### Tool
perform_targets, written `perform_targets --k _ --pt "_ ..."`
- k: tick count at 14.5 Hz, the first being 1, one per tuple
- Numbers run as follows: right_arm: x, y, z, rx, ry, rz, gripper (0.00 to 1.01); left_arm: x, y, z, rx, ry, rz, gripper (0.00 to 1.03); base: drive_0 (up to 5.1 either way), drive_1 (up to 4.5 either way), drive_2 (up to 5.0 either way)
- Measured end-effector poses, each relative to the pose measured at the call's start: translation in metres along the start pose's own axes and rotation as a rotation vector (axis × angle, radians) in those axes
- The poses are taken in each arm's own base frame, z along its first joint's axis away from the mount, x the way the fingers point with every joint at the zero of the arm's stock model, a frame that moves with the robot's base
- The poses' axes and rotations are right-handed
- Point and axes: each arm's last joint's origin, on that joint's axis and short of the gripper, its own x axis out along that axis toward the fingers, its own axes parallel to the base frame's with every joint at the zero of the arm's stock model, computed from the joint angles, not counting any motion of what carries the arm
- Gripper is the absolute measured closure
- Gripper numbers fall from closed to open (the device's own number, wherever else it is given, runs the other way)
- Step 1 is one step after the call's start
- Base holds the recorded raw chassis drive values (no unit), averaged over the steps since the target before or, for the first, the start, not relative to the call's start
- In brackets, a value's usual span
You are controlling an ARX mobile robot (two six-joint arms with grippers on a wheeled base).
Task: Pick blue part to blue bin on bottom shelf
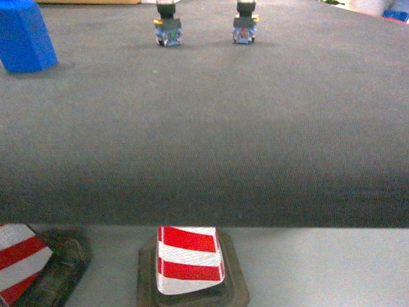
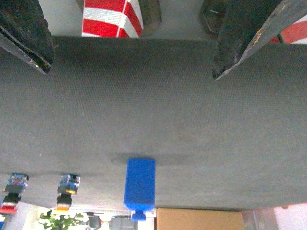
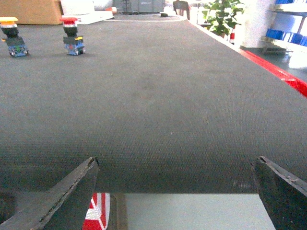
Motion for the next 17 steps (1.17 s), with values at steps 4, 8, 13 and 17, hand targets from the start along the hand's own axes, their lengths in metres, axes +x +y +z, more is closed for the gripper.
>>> perform_targets --k 4,8,13,17 --pt "0.0000 0.0000 0.0000 0.000 0.000 0.000 0.03 0.0000 0.0000 0.0000 0.001 0.000 -0.001 0.05 0.0 0.00 0.0" --pt "0.0000 0.0000 0.0000 0.000 0.000 0.000 0.03 0.0000 0.0000 0.0000 0.000 0.000 0.000 0.05 0.0 0.00 0.0" --pt "0.0000 0.0000 -0.0001 0.001 0.001 0.000 0.03 0.0000 0.0000 -0.0002 0.001 0.003 -0.001 0.05 0.0 0.00 0.0" --pt "0.0000 0.0000 0.0000 0.001 0.000 -0.001 0.03 0.0000 0.0000 0.0001 0.001 0.000 -0.001 0.05 0.0 0.00 0.0"
